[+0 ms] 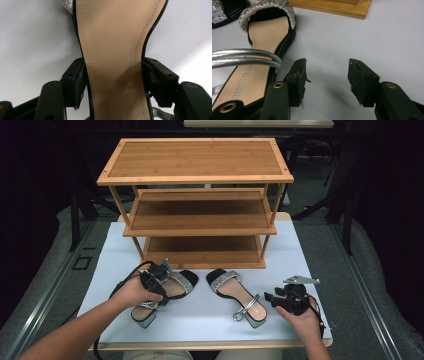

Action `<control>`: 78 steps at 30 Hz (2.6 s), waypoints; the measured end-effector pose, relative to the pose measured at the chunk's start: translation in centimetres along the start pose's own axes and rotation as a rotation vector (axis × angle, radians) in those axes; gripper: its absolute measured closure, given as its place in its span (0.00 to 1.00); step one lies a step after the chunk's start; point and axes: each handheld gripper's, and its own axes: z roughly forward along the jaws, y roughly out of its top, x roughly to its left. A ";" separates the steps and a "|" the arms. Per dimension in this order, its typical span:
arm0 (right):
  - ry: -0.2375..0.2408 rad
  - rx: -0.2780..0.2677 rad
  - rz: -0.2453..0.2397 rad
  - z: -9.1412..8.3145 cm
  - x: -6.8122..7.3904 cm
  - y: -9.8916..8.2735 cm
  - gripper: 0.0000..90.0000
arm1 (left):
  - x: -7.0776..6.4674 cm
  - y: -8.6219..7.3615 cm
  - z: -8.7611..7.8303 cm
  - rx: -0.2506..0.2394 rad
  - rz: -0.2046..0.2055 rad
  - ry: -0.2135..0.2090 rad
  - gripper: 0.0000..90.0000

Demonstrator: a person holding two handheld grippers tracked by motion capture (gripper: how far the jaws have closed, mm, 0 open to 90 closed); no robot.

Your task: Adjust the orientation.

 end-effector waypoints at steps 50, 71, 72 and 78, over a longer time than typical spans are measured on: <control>0.002 0.005 -0.002 0.4 0.1 -0.1 0.54 | 1.5 0.4 -3.5 -0.021 -0.221 0.027 0.46; 0.010 0.007 -0.014 0.6 0.2 -0.2 0.54 | 2.7 3.6 -1.1 -0.115 -0.415 0.041 0.46; 0.009 0.007 -0.014 0.6 0.2 -0.2 0.54 | 2.8 3.5 -1.0 -0.119 -0.415 0.041 0.46; 0.012 0.011 -0.013 0.6 0.3 -0.2 0.54 | 2.8 3.4 -1.0 -0.118 -0.401 0.041 0.46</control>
